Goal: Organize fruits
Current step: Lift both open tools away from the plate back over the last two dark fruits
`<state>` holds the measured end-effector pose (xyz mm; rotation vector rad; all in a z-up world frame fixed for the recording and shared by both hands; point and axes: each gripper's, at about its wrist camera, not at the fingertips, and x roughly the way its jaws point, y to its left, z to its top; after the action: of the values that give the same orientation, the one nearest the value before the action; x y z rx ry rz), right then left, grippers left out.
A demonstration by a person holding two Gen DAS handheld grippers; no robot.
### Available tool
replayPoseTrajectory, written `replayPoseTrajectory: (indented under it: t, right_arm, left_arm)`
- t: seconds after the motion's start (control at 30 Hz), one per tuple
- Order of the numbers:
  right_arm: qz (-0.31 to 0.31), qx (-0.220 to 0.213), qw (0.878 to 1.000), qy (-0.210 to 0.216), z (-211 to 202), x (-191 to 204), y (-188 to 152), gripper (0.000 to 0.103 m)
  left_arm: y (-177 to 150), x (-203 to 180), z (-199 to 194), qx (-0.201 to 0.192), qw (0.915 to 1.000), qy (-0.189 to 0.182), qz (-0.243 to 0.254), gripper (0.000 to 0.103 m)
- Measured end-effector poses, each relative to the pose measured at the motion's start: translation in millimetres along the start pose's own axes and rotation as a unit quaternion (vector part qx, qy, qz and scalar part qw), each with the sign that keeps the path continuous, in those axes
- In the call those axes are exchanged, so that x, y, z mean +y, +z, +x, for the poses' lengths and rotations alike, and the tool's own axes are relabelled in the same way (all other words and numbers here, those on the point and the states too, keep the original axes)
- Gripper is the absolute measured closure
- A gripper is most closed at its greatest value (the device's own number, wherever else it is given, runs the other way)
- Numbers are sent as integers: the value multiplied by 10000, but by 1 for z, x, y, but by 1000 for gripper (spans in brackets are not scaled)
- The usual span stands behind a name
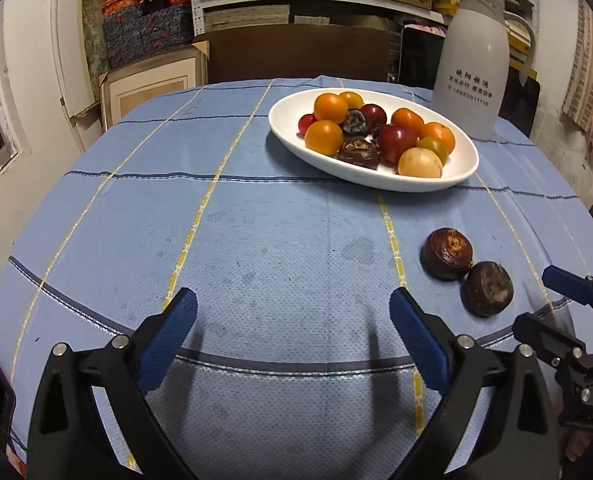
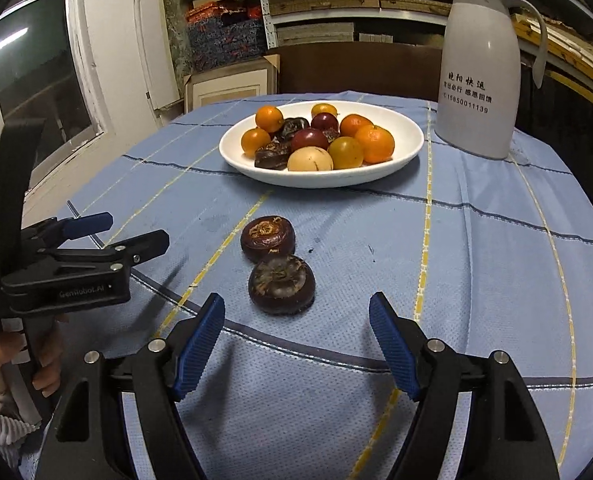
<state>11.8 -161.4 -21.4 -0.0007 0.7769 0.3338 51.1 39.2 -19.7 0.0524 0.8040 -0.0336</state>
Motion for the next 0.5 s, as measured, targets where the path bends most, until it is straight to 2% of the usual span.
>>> replayPoseTrajectory:
  t: [0.5]
  right_arm:
    - [60, 336, 9994, -88, 22, 7, 8, 27]
  left_arm:
    - [2, -5, -2, -62, 10000, 4, 71, 8]
